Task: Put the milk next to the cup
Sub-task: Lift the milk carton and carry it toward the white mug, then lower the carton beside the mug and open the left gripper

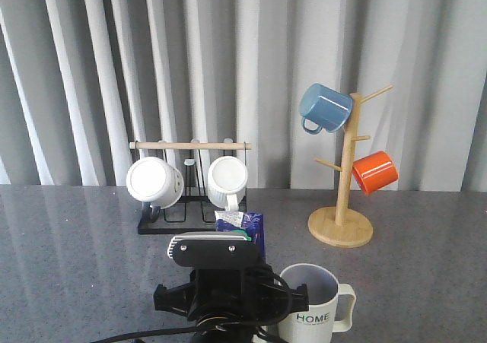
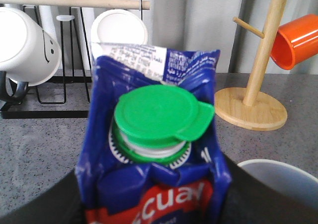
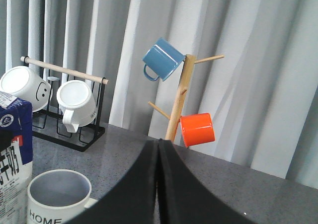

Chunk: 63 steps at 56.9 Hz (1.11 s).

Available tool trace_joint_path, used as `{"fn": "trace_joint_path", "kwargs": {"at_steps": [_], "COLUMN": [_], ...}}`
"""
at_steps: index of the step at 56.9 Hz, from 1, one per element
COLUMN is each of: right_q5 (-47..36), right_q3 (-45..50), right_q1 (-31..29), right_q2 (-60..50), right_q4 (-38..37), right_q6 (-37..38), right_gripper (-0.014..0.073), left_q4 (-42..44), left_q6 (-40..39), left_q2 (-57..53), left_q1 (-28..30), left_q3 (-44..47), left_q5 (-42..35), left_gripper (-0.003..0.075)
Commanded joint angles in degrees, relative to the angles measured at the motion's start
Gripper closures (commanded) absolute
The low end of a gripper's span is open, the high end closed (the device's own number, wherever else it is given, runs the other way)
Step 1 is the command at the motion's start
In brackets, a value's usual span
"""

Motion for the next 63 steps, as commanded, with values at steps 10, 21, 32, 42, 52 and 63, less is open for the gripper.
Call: {"fn": "trace_joint_path", "kwargs": {"at_steps": [10,21,32,42,52,63], "right_q5": [-3.88,-3.88,-3.88,-3.88,-3.88,-3.88], "right_q3": [-1.94,-1.94,-1.94,-1.94,-1.94,-1.94], "right_q1": [-0.47,-0.47,-0.47,-0.47,-0.47,-0.47], "right_q2": [0.02,0.02,0.02,0.02,0.02,0.02], "right_q4": [-0.45,-0.45,-0.45,-0.45,-0.45,-0.45], "right_q6": [-0.05,-0.05,-0.05,-0.05,-0.05,-0.05], "right_gripper": [0.0598,0.0598,0.0598,0.0598,0.0598,0.0598], "left_q4": [2.73,2.69,2.68,1.00,1.88,6.97], "left_q6": [-0.48,-0.75,-0.64,0.68,1.93,1.93], "left_q2": [-2.58,-2.58,-2.64,-2.71,-3.39,-8.63], "left_q1": [-0.20,-0.20,-0.20,-0.20,-0.20,-0.20], "left_q3": [-1.77,-1.77,-1.77,-1.77,-1.77,-1.77], "left_q5": [-1.96,-2.03,-3.21,-3.31,-3.20,-2.51], "left_gripper": [0.0493,0.0489,0.0388,0.0076,-0.0008,0.0032]}}
